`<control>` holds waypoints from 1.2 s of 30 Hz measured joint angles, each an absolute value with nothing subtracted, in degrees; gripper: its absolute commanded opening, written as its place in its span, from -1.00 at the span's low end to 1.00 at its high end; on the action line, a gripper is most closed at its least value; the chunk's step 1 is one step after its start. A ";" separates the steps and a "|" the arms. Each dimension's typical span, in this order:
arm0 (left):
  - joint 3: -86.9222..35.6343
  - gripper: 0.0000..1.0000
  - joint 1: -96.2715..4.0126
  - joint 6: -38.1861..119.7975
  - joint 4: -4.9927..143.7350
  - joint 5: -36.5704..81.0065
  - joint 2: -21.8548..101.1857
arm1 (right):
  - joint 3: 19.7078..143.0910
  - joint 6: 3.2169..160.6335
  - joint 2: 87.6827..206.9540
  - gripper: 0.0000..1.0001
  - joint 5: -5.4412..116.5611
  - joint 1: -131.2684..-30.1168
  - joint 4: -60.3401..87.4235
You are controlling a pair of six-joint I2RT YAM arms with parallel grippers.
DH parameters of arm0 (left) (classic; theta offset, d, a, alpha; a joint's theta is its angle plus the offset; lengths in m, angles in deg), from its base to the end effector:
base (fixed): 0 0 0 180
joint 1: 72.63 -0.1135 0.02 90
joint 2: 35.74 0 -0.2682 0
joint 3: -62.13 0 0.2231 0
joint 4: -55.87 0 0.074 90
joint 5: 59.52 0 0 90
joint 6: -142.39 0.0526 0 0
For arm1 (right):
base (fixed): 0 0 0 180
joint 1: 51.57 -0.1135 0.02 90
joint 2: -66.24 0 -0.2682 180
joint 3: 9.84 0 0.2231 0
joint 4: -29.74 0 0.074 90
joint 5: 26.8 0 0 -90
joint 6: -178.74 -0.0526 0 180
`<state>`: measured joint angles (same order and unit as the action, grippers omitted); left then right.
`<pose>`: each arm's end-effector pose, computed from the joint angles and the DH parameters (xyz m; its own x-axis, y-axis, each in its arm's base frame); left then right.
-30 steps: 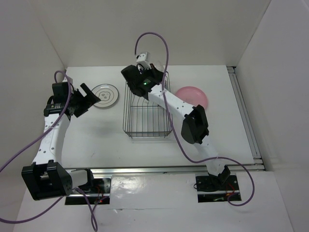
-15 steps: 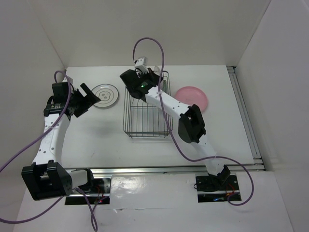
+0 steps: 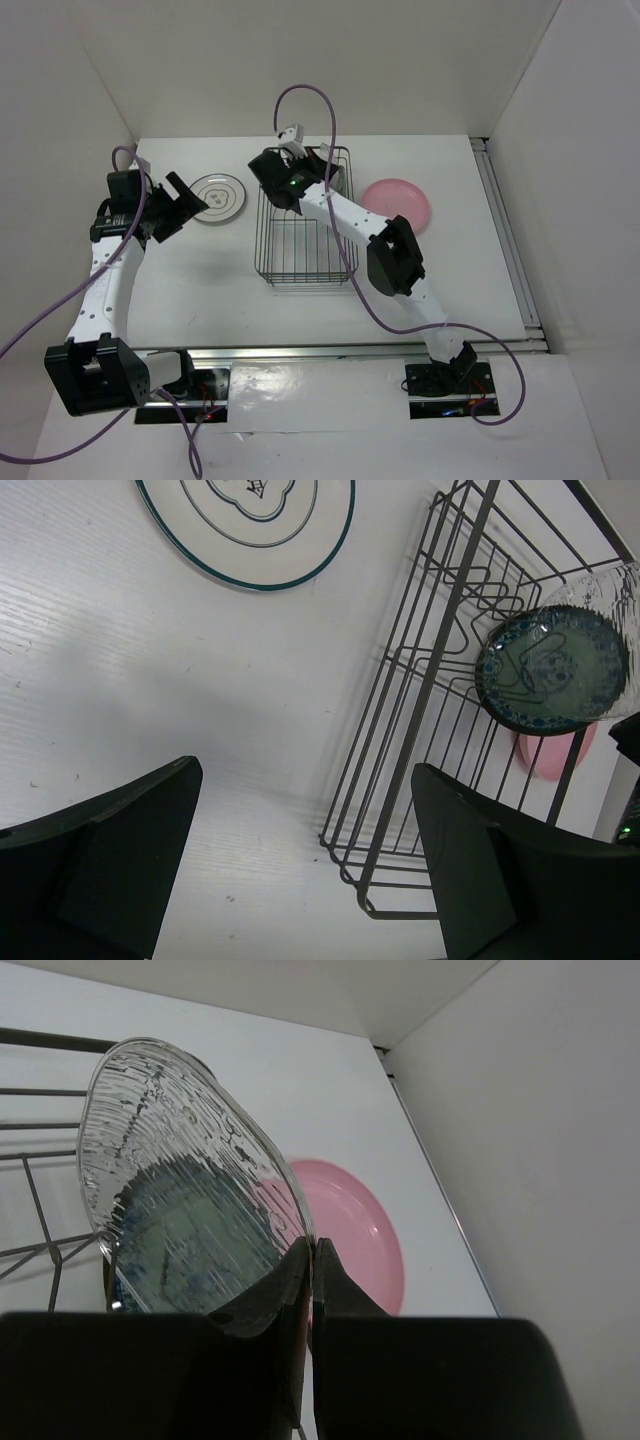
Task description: Load the plates into the dish rack
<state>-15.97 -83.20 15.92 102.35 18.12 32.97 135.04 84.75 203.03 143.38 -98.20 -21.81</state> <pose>0.2407 0.0335 0.3242 -0.4700 -0.6784 -0.5647 -0.3615 0.7316 -0.5780 0.3787 0.3254 0.2715 -0.4457 -0.4545 -0.7713 0.3991 0.6703 -0.6256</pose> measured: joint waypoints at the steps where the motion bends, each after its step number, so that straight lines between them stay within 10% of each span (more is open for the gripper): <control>1: -15.97 1.00 -83.22 15.92 102.35 18.03 32.97 | 134.56 84.58 203.03 -0.96 143.38 -98.31 -21.89; 36: -15.97 1.00 -83.20 15.96 102.35 17.51 32.40 | 134.25 83.26 206.44 -0.48 142.47 -99.60 -22.07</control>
<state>-15.97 -83.20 15.96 102.35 17.51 32.40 134.25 83.26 206.44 142.47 -99.60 -22.07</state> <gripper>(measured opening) 0.999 0.257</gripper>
